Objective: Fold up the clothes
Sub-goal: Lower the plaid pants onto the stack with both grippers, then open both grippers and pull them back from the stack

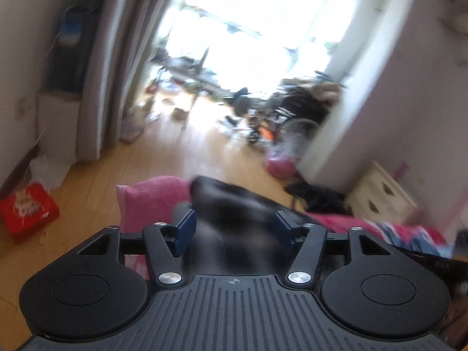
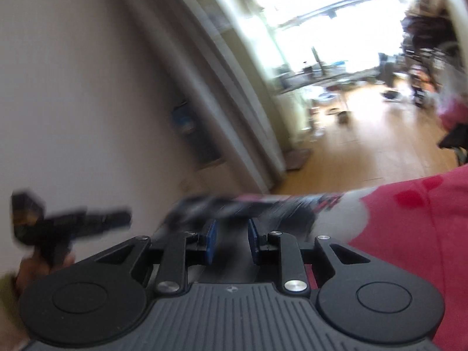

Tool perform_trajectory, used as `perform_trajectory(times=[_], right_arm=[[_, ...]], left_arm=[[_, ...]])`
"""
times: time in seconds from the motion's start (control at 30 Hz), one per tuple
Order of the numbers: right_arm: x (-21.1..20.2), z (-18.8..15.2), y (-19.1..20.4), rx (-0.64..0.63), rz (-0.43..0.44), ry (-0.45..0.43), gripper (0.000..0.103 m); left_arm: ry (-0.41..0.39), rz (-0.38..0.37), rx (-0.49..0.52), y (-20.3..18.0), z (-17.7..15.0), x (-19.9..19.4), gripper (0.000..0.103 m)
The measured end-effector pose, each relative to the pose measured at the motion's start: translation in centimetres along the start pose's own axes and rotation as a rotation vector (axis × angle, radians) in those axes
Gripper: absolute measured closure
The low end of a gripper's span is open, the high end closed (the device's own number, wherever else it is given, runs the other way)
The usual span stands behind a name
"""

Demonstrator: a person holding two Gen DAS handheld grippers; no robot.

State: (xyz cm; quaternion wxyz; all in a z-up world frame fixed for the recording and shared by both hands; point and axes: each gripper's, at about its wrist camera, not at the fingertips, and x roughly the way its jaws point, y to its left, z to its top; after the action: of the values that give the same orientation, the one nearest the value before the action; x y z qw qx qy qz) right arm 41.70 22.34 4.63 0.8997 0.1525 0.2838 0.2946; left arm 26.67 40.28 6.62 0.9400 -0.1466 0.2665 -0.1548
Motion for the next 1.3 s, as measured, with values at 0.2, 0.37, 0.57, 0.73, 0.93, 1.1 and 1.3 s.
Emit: perform_trajectory(times=[0.2, 0.37, 0.57, 0.73, 0.93, 1.1, 1.3], right_arm=[[-1.2, -5.9, 4.6, -0.113, -0.032, 0.153, 0.076], [-0.2, -6.5, 6.8, -0.129, -0.161, 0.207, 0.075], [-6.9, -7.4, 10.0, -0.114, -0.187, 0.21, 0.06], [-12.3, -9.4, 11.6, -0.072, -0.253, 0.274, 0.037], [-18.8, -10.3, 14.3, -0.088, -0.34, 0.229, 0.001], [-22.2, -11.2, 15.6, -0.093, -0.381, 0.166, 0.0], [-24.0, -11.8, 15.9, -0.061, -0.388, 0.161, 0.0]], left_arm=[[0.12, 0.058, 0.217, -3.5, -6.6, 0.2, 0.043], [0.098, 0.208, 0.217, -3.9, -8.0, -1.2, 0.042], [0.053, 0.221, 0.153, -8.3, -8.9, -8.3, 0.031], [0.009, 0.185, 0.14, -13.6, -10.6, -11.0, 0.004], [-0.031, 0.187, 0.122, -18.3, -12.7, -13.2, 0.0], [0.019, 0.22, 0.048, -19.6, -14.3, -15.1, 0.0], [0.066, 0.388, 0.035, -21.1, -15.2, -16.0, 0.0]])
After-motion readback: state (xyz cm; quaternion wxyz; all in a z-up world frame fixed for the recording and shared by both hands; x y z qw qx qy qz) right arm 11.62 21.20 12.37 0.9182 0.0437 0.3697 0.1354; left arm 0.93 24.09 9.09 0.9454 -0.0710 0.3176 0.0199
